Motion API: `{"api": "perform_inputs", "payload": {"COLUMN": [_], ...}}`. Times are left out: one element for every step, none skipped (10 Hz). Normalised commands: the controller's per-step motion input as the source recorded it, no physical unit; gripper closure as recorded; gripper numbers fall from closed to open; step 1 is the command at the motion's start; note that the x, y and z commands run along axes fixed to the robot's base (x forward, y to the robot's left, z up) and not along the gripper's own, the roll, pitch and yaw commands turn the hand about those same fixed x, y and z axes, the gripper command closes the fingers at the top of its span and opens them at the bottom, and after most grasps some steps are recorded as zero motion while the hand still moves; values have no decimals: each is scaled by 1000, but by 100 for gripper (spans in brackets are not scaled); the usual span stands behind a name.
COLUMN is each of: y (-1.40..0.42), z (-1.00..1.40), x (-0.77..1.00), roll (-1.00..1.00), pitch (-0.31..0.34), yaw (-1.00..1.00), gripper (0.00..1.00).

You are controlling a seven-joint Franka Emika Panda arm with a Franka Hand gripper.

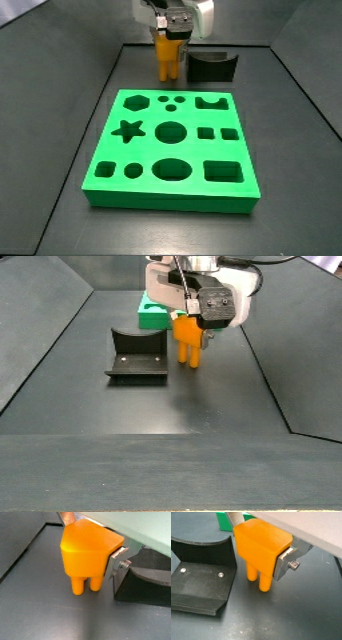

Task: Pick up the 3 prong object. Move up. Move to above the board. Insert the 3 prong object.
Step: Pick up the 3 prong object, then move up, then move to above the board.

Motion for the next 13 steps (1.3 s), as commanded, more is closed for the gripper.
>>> {"api": "perform_inputs", "payload": {"y": [0,0,0,0,0,0,0,54,43,25,23,-313,-323], "z": [0,0,0,0,0,0,833,791,691,497,388,1000,1000], "x": [0,0,0,0,0,0,0,-46,-54,-38,-33,-329,-338], "roll": [0,0,0,0,0,0,0,3,3,5,7,-249,-246], "pitch": [0,0,0,0,0,0,0,23,21,19,24,-262,-261], "yaw": [0,0,0,0,0,0,0,-3,-9,-16,-18,187,184], "gripper": [100,100,100,100,100,100,100,100,100,100,100,100,100]}}
